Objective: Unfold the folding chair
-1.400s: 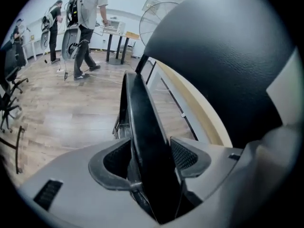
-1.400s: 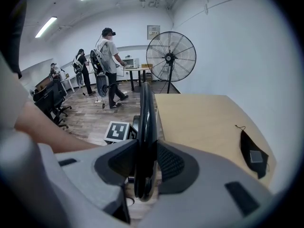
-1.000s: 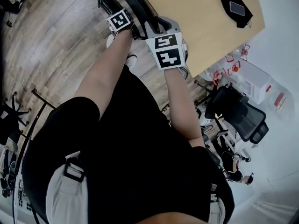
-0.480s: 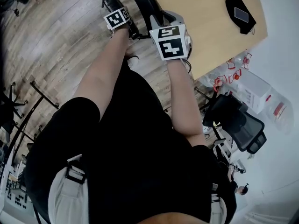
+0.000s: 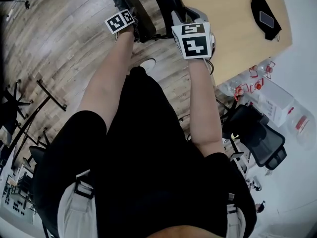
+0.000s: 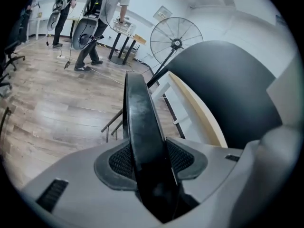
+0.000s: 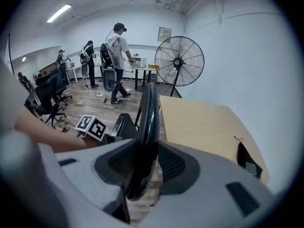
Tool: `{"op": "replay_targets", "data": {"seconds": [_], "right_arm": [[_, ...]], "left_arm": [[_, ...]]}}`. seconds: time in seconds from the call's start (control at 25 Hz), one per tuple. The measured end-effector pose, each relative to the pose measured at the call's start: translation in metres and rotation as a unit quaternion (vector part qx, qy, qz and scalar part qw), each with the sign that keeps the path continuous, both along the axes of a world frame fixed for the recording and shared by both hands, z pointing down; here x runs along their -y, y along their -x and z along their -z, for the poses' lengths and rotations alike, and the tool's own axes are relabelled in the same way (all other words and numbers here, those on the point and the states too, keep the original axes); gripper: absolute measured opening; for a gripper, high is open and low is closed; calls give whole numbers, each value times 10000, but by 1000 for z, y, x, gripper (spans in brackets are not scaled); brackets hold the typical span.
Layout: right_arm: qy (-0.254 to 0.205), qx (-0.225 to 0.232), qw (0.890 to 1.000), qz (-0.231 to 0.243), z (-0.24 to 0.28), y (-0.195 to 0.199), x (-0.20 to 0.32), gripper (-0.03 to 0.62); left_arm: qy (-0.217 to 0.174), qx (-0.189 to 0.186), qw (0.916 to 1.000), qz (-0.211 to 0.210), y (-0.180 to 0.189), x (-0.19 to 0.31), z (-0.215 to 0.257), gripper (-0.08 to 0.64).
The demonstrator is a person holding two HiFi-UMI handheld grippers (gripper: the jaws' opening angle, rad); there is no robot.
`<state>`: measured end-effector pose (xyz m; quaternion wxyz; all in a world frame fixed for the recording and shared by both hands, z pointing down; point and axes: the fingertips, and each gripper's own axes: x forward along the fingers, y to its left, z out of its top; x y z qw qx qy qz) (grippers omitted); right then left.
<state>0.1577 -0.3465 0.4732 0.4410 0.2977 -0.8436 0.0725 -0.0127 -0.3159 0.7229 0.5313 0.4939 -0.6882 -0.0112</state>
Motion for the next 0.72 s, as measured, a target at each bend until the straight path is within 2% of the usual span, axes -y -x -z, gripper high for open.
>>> {"op": "replay_targets", "data": {"seconds": [0.16,0.72], "right_arm": [[-43,-79,10000,-25,2,14,-15,132],[-275,-654,9975,-51,-9,57,-69,137]], "left_arm": [[-167,-246,9995,-55,20,-23,-3,190],[-363,-970,9943,-245,82,-106,-32,193]]}}
